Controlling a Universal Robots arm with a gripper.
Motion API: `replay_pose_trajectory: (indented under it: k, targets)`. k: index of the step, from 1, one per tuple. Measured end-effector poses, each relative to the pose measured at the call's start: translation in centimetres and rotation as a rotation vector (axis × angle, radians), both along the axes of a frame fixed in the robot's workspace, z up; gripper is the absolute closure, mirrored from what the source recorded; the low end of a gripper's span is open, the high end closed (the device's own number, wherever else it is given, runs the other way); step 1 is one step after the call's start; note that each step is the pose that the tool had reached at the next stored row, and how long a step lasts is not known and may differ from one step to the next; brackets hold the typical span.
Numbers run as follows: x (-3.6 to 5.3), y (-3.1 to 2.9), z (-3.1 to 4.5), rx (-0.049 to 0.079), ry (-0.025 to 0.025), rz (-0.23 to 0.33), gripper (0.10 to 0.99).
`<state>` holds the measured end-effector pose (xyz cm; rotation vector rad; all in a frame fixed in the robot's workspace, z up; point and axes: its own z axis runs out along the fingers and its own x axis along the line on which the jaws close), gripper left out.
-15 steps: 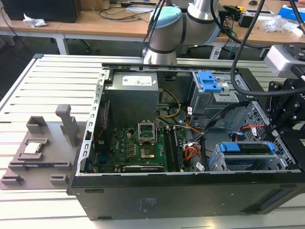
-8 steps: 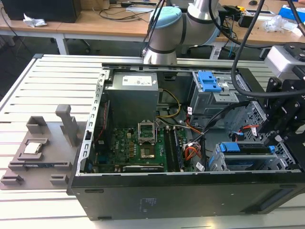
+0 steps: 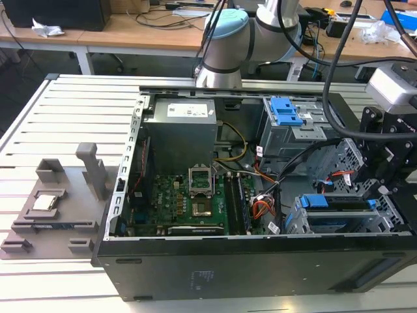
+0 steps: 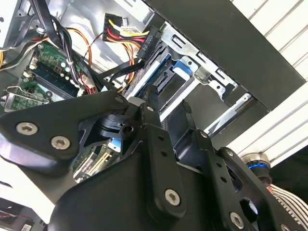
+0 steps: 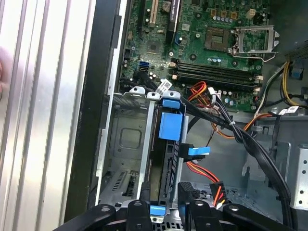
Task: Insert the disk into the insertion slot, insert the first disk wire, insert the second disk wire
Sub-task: 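Insert the first disk wire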
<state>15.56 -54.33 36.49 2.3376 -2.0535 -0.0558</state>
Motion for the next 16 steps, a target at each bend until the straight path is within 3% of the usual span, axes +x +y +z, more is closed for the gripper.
replay_pose_trajectory:
  k: [3, 6, 16]
  targets:
    - [0.01, 0.17, 0.00, 0.000, 0.0000, 0.000, 0.725]
    - [0.17, 0.83, 0.00, 0.000, 0.0001, 0.001, 0.725]
    - [0.58, 2.18, 0.00, 0.000, 0.0000, 0.017, 0.725]
